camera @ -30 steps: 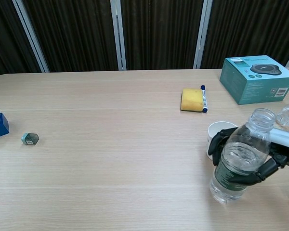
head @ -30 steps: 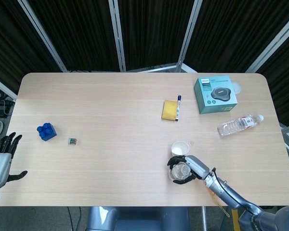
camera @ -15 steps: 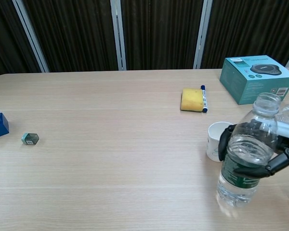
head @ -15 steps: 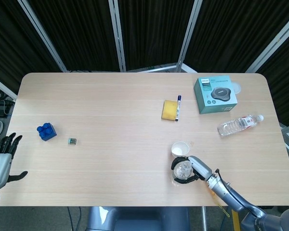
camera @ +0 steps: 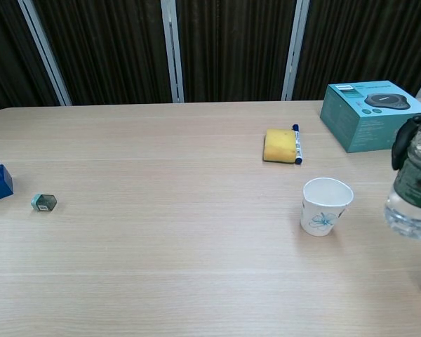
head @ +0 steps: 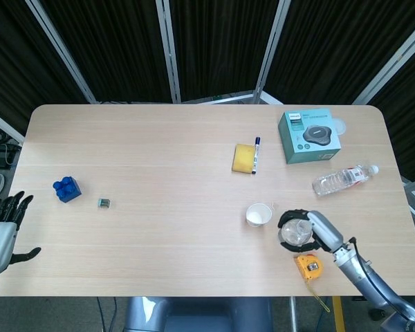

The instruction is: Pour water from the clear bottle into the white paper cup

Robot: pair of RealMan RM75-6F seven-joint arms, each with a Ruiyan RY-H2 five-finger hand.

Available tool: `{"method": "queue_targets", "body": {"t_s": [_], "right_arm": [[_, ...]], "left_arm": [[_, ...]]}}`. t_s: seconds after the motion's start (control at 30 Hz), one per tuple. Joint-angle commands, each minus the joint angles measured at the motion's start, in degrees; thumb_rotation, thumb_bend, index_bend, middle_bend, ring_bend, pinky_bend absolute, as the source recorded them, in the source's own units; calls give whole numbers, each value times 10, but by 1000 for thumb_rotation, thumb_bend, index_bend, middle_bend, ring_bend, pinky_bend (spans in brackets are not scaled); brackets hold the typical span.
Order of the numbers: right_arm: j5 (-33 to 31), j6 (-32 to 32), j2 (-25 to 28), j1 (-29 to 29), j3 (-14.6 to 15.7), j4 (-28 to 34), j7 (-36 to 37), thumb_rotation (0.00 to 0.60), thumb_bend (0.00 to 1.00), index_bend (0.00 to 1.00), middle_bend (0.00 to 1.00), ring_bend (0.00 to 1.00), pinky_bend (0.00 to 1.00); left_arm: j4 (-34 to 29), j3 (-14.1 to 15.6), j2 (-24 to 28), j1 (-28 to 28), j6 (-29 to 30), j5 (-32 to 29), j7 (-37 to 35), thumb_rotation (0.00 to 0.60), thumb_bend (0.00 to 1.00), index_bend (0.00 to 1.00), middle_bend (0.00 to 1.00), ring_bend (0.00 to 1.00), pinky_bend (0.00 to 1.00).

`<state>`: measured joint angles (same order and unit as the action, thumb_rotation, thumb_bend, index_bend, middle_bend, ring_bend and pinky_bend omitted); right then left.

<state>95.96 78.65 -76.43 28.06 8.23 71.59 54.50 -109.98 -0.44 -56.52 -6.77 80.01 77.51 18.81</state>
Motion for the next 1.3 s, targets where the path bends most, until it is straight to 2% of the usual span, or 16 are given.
{"method": "queue_targets", "body": {"t_s": [0.03,0.2,0.33,0.5,1.1,1.3], "right_arm": [[-39,-18,11,-9,-27,-15,-58,600,361,452,542,441,396],[-76,-48,2,-12,-49,-34,-143,600,369,452,542,443,400],[-80,-53,-25,-9,-64,-72,-247,600,379,460,549,452,403],[-89,-77,-44,1,-78,-84,-333,600,386,463,552,455,411],[-163,-150,-79,28,-124,-32,-652,600,409,488,577,485,437],[-188,-154,-87,31,-132,-25,-757,600,410,490,578,487,439]], "left_arm": [[-3,1,3,2,3,5,-4,600,0,0,0,0,0],[-8,2,7,5,11,15,-9,600,0,0,0,0,0],[-10,3,10,7,13,20,-13,600,0,0,0,0,0],[-11,2,13,7,13,19,-18,600,0,0,0,0,0],[-6,0,22,10,13,19,-35,600,0,0,0,0,0],[-6,-1,21,9,11,17,-33,600,0,0,0,0,0]]}}
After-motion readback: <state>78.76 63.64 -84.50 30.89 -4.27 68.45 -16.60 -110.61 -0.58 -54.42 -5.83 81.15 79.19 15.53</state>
